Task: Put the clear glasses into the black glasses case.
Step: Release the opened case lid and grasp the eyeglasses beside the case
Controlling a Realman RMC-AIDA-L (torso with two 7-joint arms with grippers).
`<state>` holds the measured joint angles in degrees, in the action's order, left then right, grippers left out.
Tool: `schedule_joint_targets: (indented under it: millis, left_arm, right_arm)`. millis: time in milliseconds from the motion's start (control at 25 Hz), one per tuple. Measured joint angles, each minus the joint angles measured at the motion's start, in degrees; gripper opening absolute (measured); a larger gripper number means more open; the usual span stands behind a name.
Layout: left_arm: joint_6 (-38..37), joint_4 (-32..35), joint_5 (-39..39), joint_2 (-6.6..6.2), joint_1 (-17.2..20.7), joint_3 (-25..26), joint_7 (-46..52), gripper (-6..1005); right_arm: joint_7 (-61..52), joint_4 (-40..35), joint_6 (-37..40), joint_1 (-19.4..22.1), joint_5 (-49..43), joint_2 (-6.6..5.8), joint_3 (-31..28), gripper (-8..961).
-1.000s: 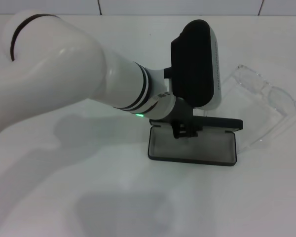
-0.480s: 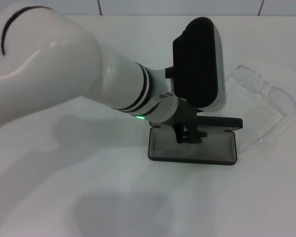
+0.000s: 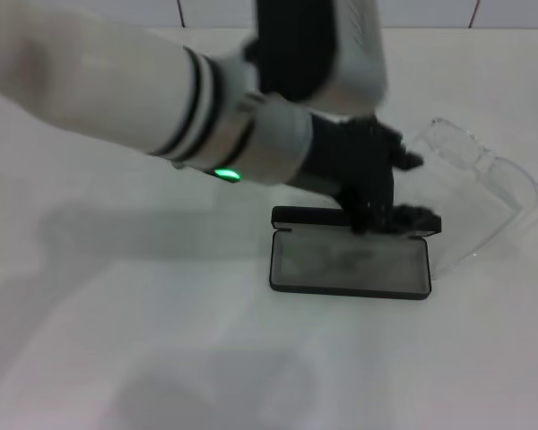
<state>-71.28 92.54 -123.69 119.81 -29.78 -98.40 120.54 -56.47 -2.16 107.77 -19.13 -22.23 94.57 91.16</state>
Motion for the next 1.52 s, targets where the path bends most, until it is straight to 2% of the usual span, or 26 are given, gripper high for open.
schedule_joint_targets:
  millis: [160, 360, 480, 520, 600, 680, 760, 800, 880, 960, 1080, 1200, 1240, 1360, 1520]
  left_arm:
    - [-1.35, 3.24, 10.43, -0.17, 3.87, 6.81, -4.47, 528]
    - [-4.47, 1.60, 28.02, -0.19, 10.25, 16.62, -15.21, 529]
    - [-10.39, -0.19, 35.88, -0.19, 12.89, 24.07, -17.94, 529]
    - [-12.53, -0.99, 38.00, -0.19, 13.48, 26.21, -18.36, 529]
    - [-17.23, -3.47, 41.97, -0.22, 14.43, 30.84, -19.22, 529]
    - [-22.21, -7.31, 45.39, -0.26, 14.91, 35.74, -20.63, 529]
    - [-25.28, -10.48, 46.99, -0.28, 14.94, 38.54, -21.84, 528]
    - [-26.87, -12.33, 47.73, -0.31, 14.77, 39.87, -22.69, 528]
    - [-29.08, -15.89, 48.38, -0.33, 14.23, 41.74, -24.50, 528]
    - [-29.94, -18.72, 48.65, -0.34, 13.63, 42.40, -26.07, 527]
    - [-30.24, -22.79, 48.70, -0.42, 12.36, 42.62, -28.72, 527]
    - [-30.46, -26.42, 48.45, -0.56, 11.27, 42.66, -30.43, 526]
    - [-30.50, -27.24, 48.33, -0.63, 11.12, 42.67, -30.79, 526]
    - [-30.57, -29.21, 48.14, -0.69, 11.07, 42.53, -31.95, 525]
    - [-30.62, -31.01, 47.93, -0.70, 11.06, 42.30, -33.16, 525]
  right_arm:
    - [-4.68, -0.43, -1.49, -5.25, -3.74, -2.58, -0.01, 873]
    - [-13.72, -6.06, -9.81, -12.60, -14.44, -5.70, -0.08, 873]
    - [-23.10, -13.80, -16.49, -15.21, -23.90, -7.33, -0.50, 872]
    - [-28.73, -18.55, -19.56, -15.93, -29.37, -7.85, -1.21, 871]
    - [-38.20, -26.58, -23.77, -16.87, -39.57, -8.04, -4.02, 870]
    - [-49.66, -35.98, -26.49, -17.48, -54.83, -6.85, -9.79, 869]
    - [-59.83, -45.69, -26.33, -18.10, -71.39, -3.79, -17.44, 868]
    - [-65.43, -51.05, -25.08, -18.65, -81.84, -1.49, -21.36, 868]
    - [-72.00, -58.48, -21.97, -20.23, -96.84, 2.70, -26.83, 869]
    - [-75.20, -63.67, -17.57, -23.36, -110.19, 7.74, -31.83, 869]
    - [-75.86, -64.56, -14.42, -27.48, -122.11, 12.65, -35.49, 868]
    - [-76.06, -61.22, -16.03, -30.78, -128.69, 15.46, -35.28, 865]
    - [-76.04, -60.47, -16.68, -31.36, -129.37, 15.91, -35.06, 862]
    - [-75.95, -57.01, -20.70, -32.83, -130.21, 16.87, -32.27, 854]
    - [-75.95, -54.70, -22.91, -33.57, -130.37, 17.39, -31.15, 760]
